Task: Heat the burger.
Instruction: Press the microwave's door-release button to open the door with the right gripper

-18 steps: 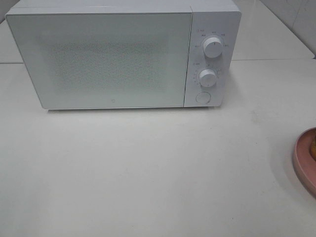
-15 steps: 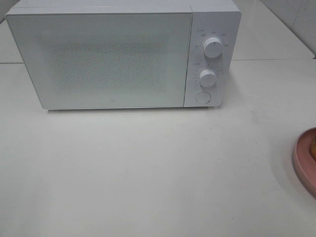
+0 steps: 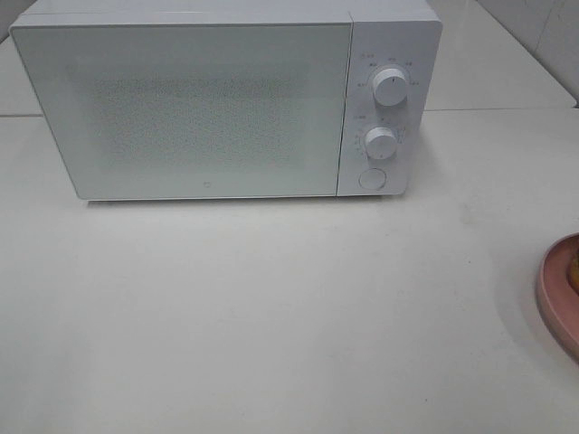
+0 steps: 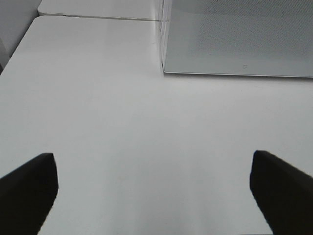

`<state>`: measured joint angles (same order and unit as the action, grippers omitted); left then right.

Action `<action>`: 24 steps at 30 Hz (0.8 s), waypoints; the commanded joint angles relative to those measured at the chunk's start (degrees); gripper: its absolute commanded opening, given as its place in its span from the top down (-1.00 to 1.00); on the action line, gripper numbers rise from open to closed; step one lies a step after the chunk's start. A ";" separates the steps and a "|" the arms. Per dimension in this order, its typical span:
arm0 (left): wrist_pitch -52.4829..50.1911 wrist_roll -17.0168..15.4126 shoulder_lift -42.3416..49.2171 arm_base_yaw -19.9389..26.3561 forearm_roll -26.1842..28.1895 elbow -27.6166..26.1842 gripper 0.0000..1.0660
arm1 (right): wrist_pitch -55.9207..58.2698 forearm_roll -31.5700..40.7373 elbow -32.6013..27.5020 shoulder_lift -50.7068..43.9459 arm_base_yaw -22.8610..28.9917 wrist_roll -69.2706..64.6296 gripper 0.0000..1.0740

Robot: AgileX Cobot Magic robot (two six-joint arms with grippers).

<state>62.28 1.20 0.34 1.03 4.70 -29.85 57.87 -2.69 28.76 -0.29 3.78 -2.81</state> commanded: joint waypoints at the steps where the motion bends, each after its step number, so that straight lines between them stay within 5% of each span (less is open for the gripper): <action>1: -0.92 0.06 1.26 0.00 0.06 0.11 -0.87 | -1.03 -0.29 -0.17 -1.43 -0.06 0.17 -0.40; 24: -0.92 0.06 1.26 0.00 0.06 0.11 -0.87 | -12.03 -0.29 2.98 13.98 -0.06 0.11 -0.40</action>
<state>62.11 1.20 0.34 1.03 4.70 -29.85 48.59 -2.69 31.40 11.86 3.78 -2.81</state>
